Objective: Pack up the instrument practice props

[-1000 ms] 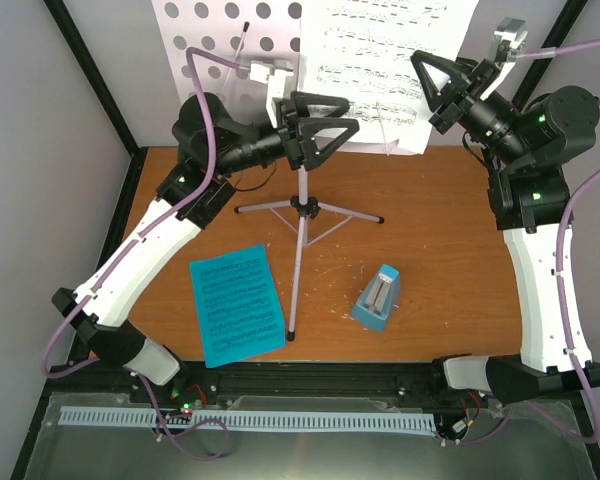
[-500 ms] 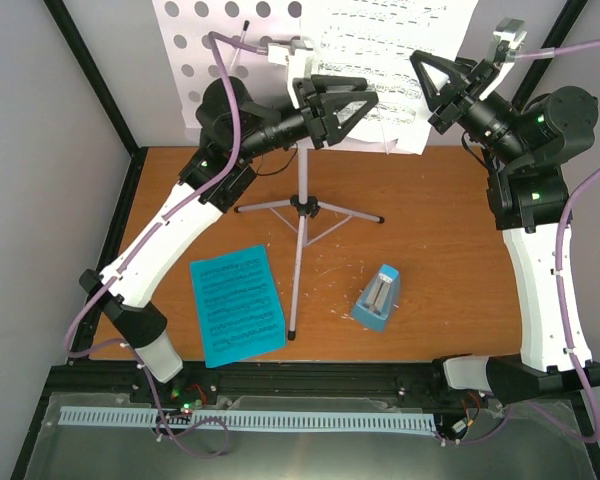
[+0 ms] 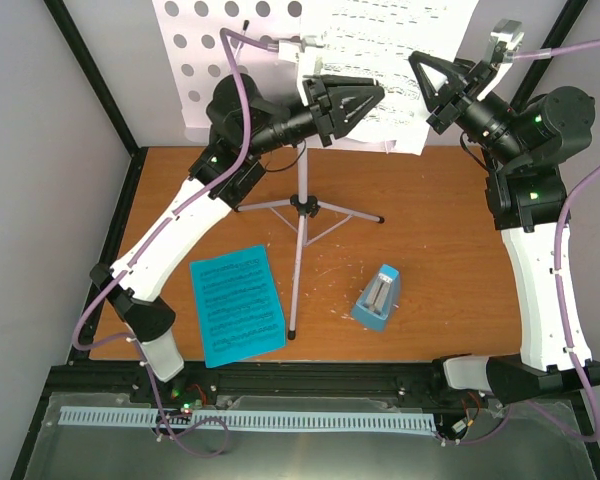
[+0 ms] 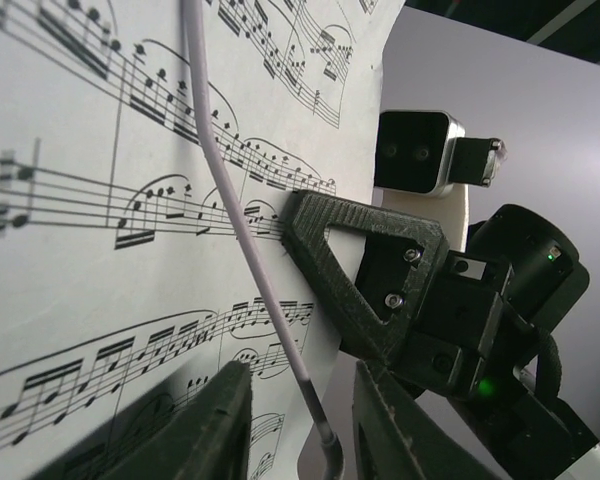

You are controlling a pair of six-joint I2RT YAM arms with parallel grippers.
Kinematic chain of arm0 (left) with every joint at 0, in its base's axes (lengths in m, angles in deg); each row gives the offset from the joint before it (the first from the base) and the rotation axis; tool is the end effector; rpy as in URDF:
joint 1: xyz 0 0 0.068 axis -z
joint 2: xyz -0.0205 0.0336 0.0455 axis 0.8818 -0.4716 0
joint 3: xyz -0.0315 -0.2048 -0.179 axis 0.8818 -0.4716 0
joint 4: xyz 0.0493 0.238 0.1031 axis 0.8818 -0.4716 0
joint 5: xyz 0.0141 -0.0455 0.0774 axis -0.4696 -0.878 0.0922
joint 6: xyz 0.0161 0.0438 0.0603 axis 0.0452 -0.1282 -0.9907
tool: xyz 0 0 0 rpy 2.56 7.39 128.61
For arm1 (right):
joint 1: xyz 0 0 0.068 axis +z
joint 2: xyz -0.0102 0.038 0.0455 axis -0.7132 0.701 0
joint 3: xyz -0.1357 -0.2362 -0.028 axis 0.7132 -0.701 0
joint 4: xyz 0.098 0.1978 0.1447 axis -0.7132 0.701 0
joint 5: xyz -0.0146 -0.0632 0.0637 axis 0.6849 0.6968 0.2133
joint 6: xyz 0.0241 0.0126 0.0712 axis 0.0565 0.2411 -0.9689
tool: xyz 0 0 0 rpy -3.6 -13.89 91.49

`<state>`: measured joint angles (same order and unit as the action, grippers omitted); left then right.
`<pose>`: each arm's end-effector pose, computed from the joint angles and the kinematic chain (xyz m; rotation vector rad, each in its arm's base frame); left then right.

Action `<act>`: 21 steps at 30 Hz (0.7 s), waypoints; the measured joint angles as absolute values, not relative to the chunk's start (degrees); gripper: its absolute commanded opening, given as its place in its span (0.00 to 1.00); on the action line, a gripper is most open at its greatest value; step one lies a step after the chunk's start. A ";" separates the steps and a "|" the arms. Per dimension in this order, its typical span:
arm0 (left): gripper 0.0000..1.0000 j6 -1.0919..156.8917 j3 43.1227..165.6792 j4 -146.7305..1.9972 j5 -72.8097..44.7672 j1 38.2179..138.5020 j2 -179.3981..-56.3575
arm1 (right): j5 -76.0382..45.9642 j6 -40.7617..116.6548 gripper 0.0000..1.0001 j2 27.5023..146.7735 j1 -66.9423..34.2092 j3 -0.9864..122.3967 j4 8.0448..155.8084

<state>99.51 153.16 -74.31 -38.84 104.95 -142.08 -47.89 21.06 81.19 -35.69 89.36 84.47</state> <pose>0.2624 -0.2938 0.5677 0.6725 1.2382 -1.4727 0.2389 0.0838 0.5967 -0.5133 1.1740 0.8988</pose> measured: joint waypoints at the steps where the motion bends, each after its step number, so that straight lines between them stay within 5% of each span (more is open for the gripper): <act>1: 0.24 99.60 153.33 -74.22 -38.99 104.95 -142.19 | -47.86 21.06 0.03 81.19 -35.69 89.36 84.47; 7: 0.01 99.53 153.57 -73.56 -39.69 105.02 -142.50 | -47.89 21.06 0.03 81.19 -35.58 89.36 84.53; 21: 0.00 98.94 153.57 -73.17 -39.58 105.13 -142.50 | -39.93 23.26 0.03 77.47 -35.14 85.65 84.73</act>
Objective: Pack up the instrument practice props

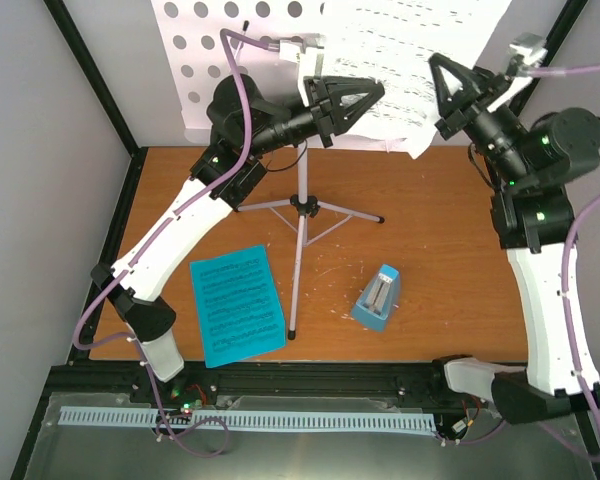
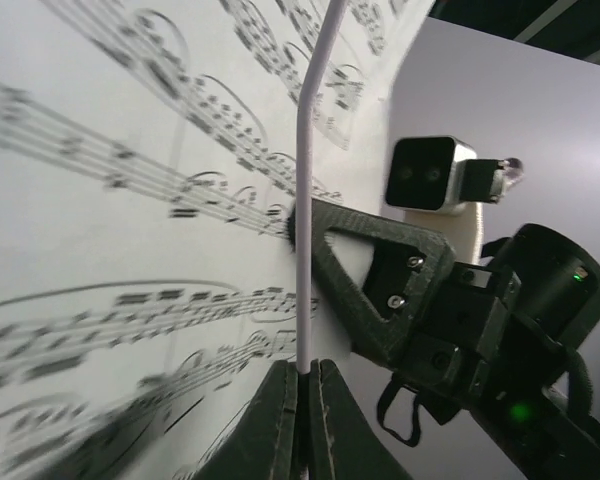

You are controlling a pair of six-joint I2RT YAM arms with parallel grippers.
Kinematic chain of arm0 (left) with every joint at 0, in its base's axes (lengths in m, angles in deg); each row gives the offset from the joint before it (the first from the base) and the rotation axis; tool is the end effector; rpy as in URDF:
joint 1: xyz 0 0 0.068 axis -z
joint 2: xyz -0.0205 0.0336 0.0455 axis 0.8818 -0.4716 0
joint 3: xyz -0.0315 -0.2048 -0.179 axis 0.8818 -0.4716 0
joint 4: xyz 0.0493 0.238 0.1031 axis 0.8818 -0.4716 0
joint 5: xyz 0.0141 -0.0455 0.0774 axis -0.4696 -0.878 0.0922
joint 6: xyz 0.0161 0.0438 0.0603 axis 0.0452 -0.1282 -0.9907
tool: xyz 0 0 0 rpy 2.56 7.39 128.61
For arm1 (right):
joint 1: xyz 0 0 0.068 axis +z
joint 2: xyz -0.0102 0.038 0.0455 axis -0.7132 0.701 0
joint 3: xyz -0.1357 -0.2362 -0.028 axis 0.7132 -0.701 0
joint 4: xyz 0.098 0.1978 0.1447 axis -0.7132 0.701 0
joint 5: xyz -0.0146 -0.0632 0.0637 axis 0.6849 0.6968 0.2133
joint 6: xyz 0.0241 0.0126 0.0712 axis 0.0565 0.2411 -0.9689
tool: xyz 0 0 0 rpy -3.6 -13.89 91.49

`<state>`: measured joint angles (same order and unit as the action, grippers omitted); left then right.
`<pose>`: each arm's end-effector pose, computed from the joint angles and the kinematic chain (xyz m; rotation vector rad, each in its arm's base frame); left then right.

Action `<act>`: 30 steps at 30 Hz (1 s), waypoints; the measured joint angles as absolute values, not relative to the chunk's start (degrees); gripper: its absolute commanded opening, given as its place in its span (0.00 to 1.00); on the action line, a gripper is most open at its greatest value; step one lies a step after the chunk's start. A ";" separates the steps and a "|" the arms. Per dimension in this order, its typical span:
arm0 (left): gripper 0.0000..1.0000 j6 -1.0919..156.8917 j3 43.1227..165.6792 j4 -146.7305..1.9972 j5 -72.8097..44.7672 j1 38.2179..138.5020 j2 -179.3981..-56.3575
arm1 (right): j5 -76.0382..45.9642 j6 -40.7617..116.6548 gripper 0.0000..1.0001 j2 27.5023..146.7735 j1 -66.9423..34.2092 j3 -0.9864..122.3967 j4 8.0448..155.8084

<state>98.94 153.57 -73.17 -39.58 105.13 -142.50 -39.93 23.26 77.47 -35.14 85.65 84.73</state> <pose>0.2614 -0.2955 0.5695 0.6933 1.2089 -1.4733 0.2281 0.0769 0.5936 -0.4091 1.1643 0.8033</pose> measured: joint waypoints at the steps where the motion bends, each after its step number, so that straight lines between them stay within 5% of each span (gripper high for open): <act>1: 0.00 98.85 153.57 -73.17 -39.58 105.13 -142.50 | -37.44 23.99 0.03 76.03 -35.14 84.57 84.90; 7: 0.02 98.70 153.55 -73.19 -38.95 105.13 -142.48 | -21.88 28.01 0.03 63.01 -35.17 76.16 83.51; 18: 0.50 97.96 151.76 -73.21 -35.80 105.28 -141.41 | -7.12 32.10 0.03 44.08 -35.17 67.53 79.83; 30: 0.97 92.38 135.76 -71.97 -39.02 105.28 -129.04 | -23.12 30.98 0.03 38.98 -35.17 67.72 91.55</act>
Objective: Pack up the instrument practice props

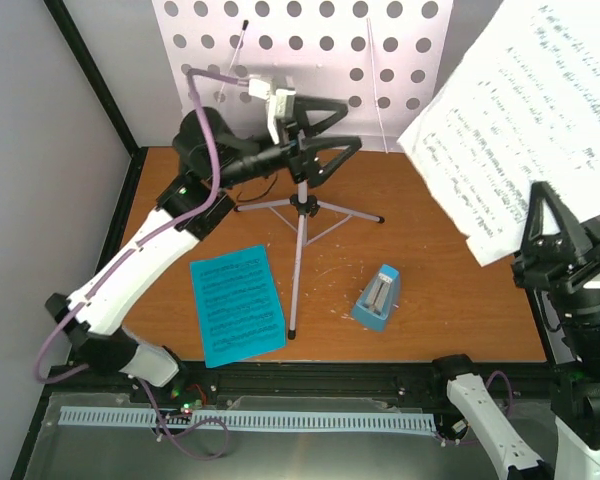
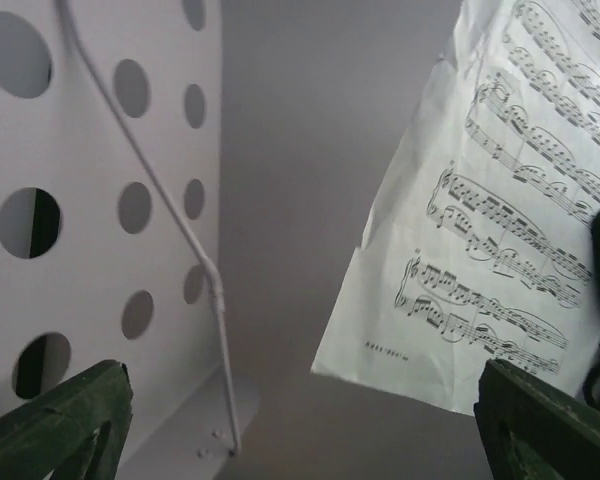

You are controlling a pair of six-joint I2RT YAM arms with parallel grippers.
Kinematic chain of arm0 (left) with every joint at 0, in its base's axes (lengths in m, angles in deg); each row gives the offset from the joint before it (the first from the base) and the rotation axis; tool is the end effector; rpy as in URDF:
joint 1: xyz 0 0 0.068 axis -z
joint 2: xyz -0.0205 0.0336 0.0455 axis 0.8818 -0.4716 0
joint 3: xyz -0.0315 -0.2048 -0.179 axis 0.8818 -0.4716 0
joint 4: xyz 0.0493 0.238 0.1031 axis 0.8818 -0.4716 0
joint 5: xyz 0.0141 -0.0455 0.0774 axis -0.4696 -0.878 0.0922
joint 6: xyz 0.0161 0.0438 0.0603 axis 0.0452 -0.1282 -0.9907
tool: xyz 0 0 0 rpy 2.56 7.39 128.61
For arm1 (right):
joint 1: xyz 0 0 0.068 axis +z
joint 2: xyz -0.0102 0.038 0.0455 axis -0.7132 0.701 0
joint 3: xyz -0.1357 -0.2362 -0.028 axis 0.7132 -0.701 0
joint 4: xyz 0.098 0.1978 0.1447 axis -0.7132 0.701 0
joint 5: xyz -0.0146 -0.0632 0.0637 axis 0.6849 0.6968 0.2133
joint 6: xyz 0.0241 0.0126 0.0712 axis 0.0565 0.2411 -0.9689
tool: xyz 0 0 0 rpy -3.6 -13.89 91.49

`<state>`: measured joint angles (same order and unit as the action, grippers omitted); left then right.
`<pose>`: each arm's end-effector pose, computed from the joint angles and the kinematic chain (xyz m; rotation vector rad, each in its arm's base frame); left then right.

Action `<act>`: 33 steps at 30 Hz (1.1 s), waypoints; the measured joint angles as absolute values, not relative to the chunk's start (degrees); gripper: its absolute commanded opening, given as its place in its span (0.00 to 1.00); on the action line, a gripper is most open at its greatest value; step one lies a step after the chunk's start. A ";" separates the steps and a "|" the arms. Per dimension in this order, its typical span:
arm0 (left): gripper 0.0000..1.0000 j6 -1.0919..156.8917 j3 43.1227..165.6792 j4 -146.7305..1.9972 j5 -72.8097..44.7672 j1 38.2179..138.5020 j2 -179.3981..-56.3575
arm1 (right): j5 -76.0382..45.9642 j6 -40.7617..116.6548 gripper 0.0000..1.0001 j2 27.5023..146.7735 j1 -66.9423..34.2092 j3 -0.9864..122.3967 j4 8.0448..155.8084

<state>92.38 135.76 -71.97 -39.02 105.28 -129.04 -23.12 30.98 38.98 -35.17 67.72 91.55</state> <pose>0.2256 -0.2623 0.5504 0.7449 1.2119 -1.3774 0.0135 0.0202 0.5719 -0.2325 0.8929 0.5117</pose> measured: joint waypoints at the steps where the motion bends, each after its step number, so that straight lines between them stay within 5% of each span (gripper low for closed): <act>1: 0.99 91.36 133.99 -71.90 -39.50 105.28 -127.27 | -24.78 30.87 0.03 38.68 -35.17 67.88 92.77; 16: 0.98 83.27 123.32 -72.51 -48.87 105.26 -115.46 | -57.02 20.71 0.03 38.90 -35.17 58.17 92.99; 25: 0.39 85.32 115.17 -70.96 -53.20 105.26 -115.24 | -59.03 19.46 0.03 40.10 -35.17 56.18 92.01; 33: 0.20 86.92 114.03 -68.27 -55.17 105.26 -114.41 | -57.74 21.45 0.03 41.35 -35.17 54.96 93.52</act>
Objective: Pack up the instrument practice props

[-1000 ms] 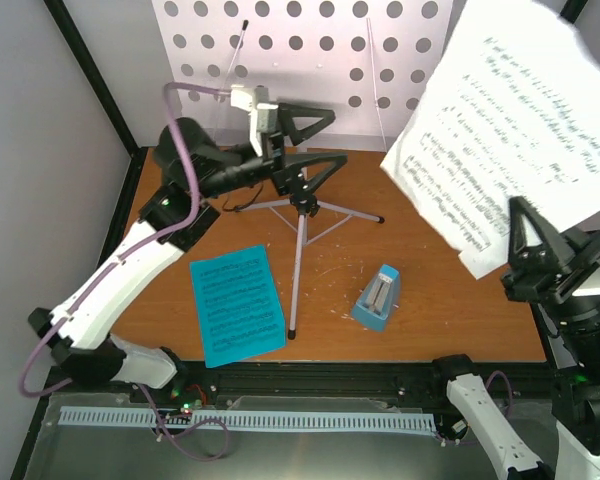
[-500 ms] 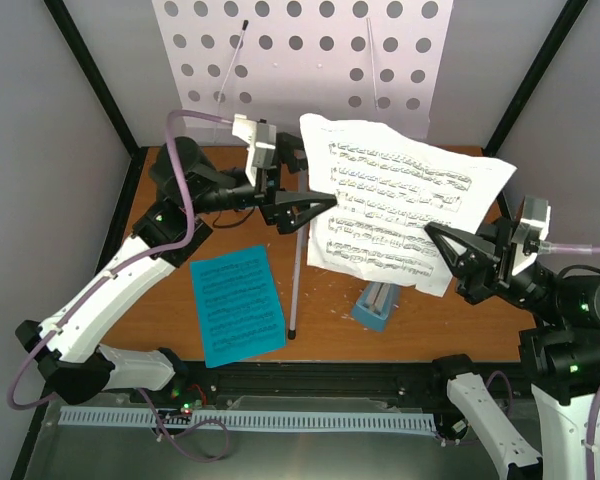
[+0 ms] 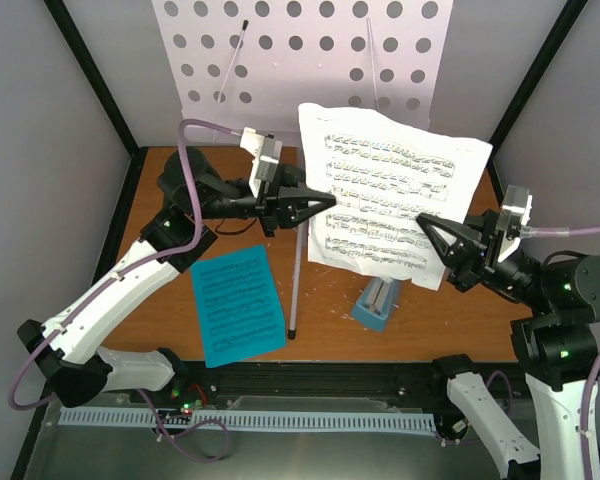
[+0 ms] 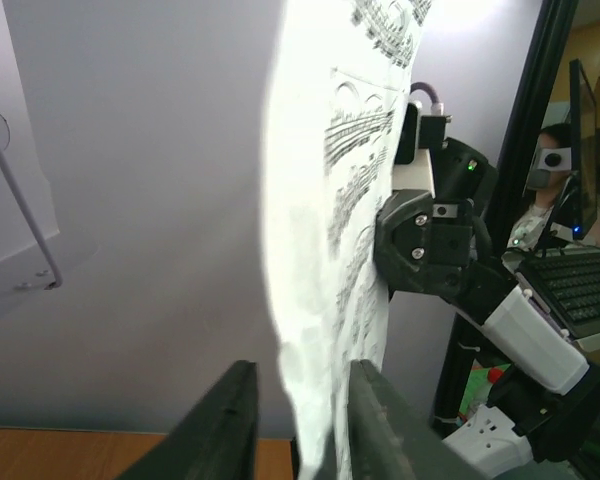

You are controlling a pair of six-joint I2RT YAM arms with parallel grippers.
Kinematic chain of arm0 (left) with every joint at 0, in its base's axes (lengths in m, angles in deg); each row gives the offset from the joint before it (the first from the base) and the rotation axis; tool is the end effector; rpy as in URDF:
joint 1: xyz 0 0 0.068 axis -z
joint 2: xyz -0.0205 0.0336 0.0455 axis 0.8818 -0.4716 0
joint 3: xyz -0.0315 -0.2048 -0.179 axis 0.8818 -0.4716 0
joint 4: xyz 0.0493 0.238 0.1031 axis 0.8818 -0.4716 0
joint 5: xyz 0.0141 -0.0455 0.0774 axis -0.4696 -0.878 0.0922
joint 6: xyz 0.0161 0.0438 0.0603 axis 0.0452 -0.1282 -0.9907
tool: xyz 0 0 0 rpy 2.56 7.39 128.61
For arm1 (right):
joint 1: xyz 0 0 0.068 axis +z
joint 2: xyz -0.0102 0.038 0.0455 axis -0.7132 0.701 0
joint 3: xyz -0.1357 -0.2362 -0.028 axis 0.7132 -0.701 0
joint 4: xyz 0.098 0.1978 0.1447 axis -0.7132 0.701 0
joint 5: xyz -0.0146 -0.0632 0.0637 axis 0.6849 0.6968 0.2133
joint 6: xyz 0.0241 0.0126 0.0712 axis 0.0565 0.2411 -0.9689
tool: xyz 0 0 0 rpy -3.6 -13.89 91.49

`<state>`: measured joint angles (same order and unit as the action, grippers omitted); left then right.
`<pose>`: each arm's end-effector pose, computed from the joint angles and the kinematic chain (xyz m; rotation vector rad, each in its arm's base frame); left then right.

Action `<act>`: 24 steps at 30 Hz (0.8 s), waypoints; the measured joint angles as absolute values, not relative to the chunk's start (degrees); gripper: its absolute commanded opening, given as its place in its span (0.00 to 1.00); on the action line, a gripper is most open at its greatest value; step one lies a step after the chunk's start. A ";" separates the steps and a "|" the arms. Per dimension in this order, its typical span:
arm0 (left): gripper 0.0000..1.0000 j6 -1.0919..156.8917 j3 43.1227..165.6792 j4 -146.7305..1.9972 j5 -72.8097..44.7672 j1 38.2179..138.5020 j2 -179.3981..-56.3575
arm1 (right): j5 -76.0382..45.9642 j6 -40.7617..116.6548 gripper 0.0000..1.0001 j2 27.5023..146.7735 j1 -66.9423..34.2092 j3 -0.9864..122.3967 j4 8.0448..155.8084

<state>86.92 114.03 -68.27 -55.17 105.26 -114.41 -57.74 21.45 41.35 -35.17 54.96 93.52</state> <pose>0.1719 -0.2301 0.4991 1.0610 1.1445 -1.4569 0.0698 0.0632 0.5005 -0.6682 1.2264 1.0083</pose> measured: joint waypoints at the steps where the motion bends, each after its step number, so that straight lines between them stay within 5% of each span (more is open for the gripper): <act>1: 0.17 87.14 113.90 -67.97 -55.23 105.26 -114.26 | -57.52 21.69 0.03 41.48 -35.17 54.85 93.78; 7: 0.02 87.90 113.24 -67.09 -55.28 105.26 -114.06 | -56.50 23.24 0.03 41.56 -35.17 54.11 95.55; 12: 0.00 88.28 112.79 -66.96 -54.86 105.26 -114.06 | -55.78 24.45 0.04 41.56 -35.17 53.84 96.20; 15: 0.01 88.32 112.57 -66.94 -54.86 105.26 -114.09 | -55.16 25.34 0.27 41.54 -35.17 53.34 96.53; 17: 0.00 88.43 112.28 -66.94 -54.86 105.26 -114.09 | -54.46 25.67 0.56 41.48 -35.17 52.88 97.08; 19: 0.00 88.63 111.36 -66.96 -54.71 105.19 -113.95 | -53.39 26.15 0.75 41.17 -35.17 52.20 97.71; 24: 0.00 90.70 102.67 -67.44 -53.35 103.79 -111.07 | -48.78 28.01 0.94 39.18 -35.17 50.15 100.14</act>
<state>90.70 102.67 -67.44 -53.35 103.79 -111.07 -48.78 28.01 39.18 -35.17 50.15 100.14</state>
